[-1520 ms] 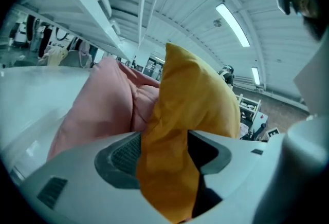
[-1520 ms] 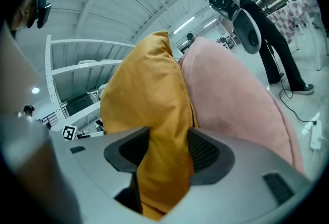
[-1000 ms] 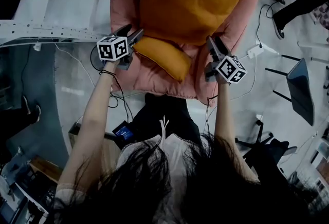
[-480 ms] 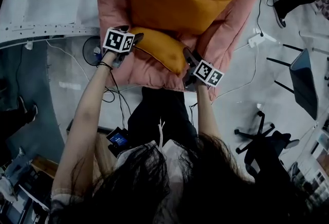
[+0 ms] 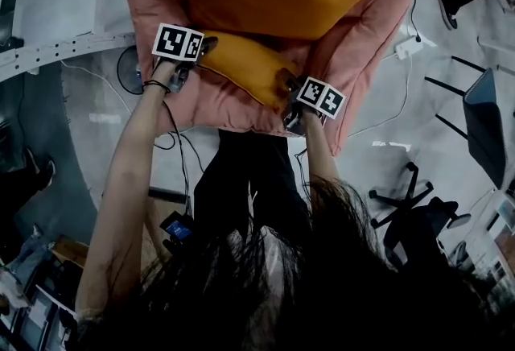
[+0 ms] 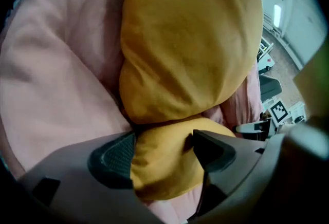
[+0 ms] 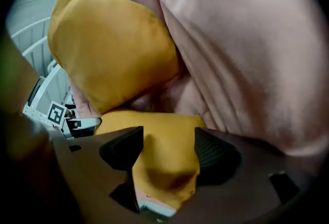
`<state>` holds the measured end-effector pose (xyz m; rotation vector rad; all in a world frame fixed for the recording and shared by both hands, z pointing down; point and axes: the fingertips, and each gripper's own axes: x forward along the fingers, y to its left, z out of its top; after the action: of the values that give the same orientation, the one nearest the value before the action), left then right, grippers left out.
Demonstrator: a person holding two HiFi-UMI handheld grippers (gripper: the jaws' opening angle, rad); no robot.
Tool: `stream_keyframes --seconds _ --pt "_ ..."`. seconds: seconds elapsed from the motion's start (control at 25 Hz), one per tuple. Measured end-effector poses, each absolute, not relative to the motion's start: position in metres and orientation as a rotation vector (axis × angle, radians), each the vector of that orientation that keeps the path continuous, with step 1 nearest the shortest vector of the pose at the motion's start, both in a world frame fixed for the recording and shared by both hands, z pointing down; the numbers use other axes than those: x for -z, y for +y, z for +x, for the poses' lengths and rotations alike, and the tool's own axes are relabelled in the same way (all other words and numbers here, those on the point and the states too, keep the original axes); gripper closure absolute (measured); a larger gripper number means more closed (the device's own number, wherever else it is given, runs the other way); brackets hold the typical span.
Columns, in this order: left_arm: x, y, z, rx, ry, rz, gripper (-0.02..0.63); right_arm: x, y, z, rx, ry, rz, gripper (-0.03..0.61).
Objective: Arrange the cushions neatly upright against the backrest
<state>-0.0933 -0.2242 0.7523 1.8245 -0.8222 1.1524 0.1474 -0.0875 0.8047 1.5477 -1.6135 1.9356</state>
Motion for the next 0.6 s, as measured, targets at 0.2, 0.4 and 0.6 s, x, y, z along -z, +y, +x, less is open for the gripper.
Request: stream_keyframes --seconds 0.2,0.4,0.6 --pt "-0.762 -0.22 -0.092 -1.141 -0.782 1.795 0.268 -0.832 -0.082 0.138 -1.971 -1.596 1.421 0.282" --pt "-0.773 -0.214 -0.092 -1.182 -0.729 1.77 0.279 -0.843 -0.078 0.13 -2.057 -1.623 1.311 0.304" --pt "-0.772 -0.199 -0.089 -1.152 -0.679 1.794 0.353 -0.841 -0.072 0.119 -2.009 -1.681 1.266 0.403"
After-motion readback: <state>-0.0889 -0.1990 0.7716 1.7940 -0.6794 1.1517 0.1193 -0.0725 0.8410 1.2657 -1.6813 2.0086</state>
